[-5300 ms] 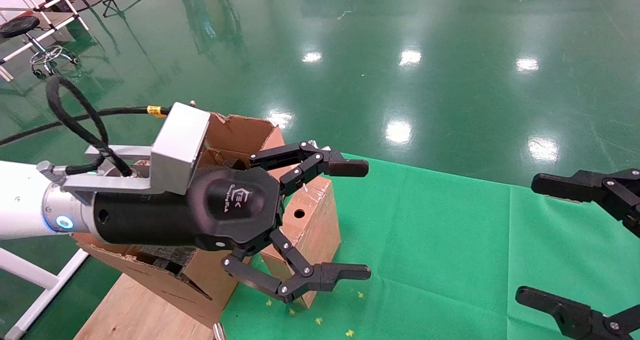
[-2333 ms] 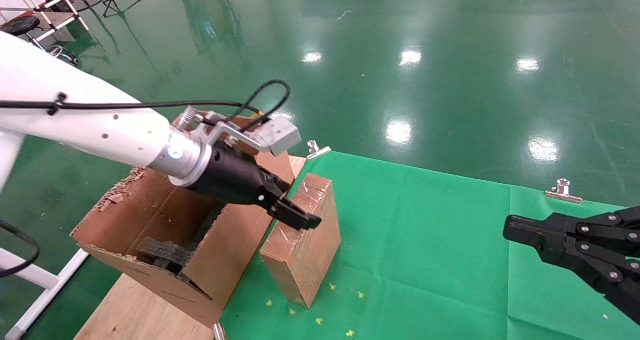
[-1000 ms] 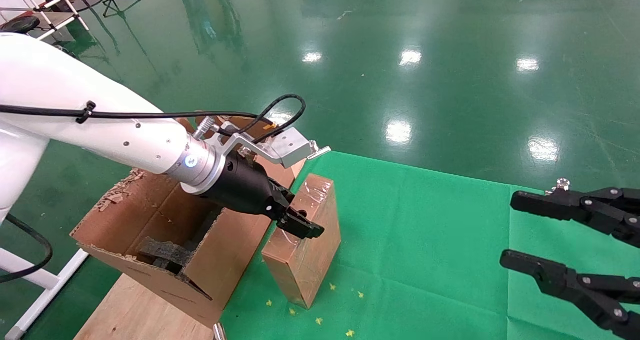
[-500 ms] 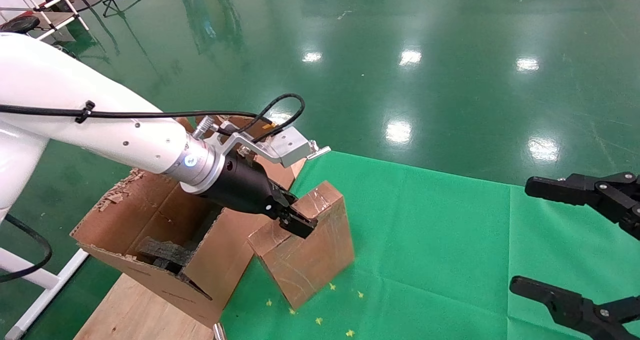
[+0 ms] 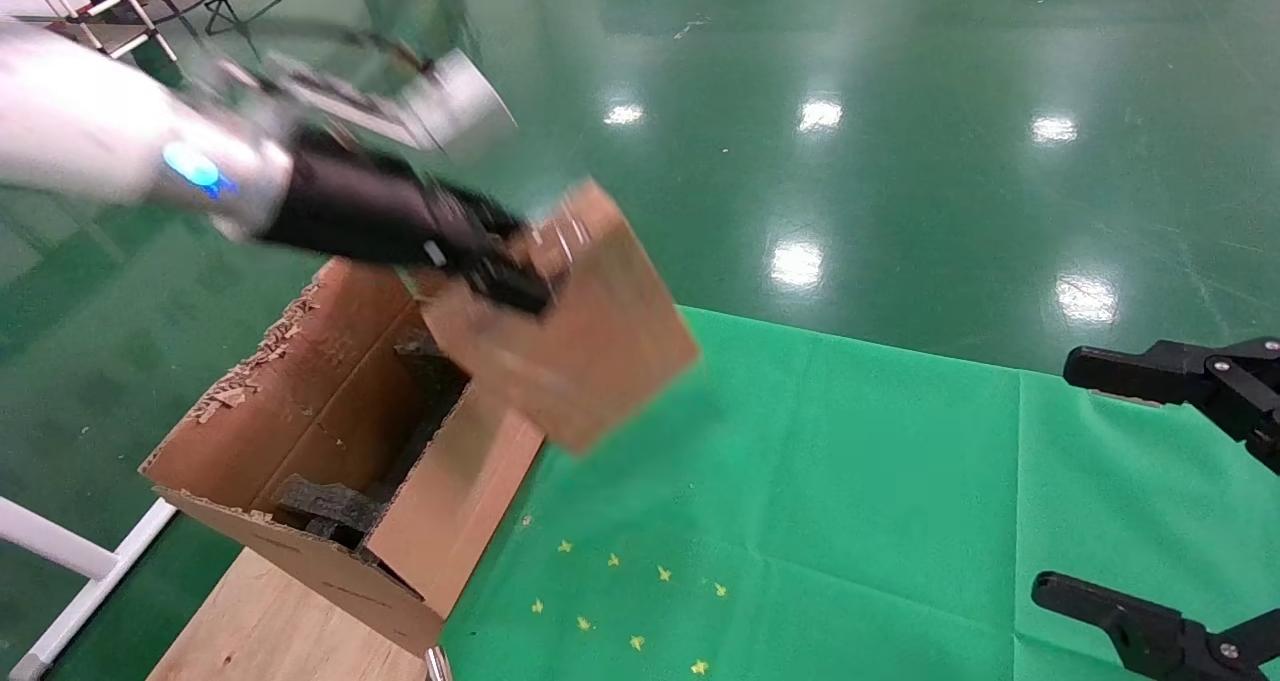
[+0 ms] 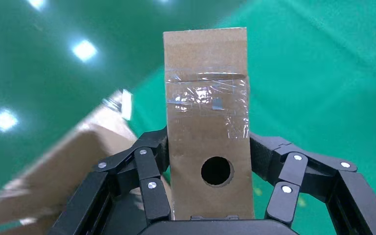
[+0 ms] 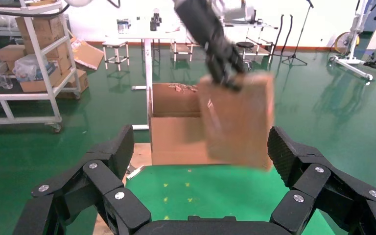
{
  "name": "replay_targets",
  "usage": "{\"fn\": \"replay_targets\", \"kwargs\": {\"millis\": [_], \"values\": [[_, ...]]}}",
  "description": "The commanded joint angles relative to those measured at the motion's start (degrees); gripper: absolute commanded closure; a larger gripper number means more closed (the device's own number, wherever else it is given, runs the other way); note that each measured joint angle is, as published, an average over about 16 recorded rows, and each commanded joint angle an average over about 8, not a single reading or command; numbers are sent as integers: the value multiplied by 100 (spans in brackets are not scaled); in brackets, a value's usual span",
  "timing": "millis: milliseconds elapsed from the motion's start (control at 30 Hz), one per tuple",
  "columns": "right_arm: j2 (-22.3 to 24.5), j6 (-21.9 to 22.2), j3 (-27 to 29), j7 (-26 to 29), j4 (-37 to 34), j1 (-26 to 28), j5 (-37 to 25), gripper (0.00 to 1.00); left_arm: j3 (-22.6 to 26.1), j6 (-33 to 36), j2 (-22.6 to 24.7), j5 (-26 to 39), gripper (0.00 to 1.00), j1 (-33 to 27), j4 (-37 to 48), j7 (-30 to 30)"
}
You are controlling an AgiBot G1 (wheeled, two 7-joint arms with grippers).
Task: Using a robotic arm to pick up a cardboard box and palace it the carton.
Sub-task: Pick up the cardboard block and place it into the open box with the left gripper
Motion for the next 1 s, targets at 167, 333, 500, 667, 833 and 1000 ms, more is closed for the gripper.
{"fn": "replay_targets", "kwargs": {"millis": [167,333,500,667,833,1000], "values": [[0,0,0,0,0,0,0,0,-272,87,-247,-45,100,-768,909,743],[0,0,-1,0,0,0,0,0,-168,161,-317,365,100,-1244,1801,1401],[0,0,-1,0,0,0,0,0,49,44,-313,755,100,-1275,2773,2131],[0,0,-1,0,0,0,1,0,220,-281,-202,1040,100,-1149,3770,2697],[0,0,-1,-1,0,0,1,0,349,-713,-37,1299,100,-1109,4643,3014],[1,1,-1,-1,0,0,1,0,451,-1185,114,1527,100,-1152,5297,3228]]}}
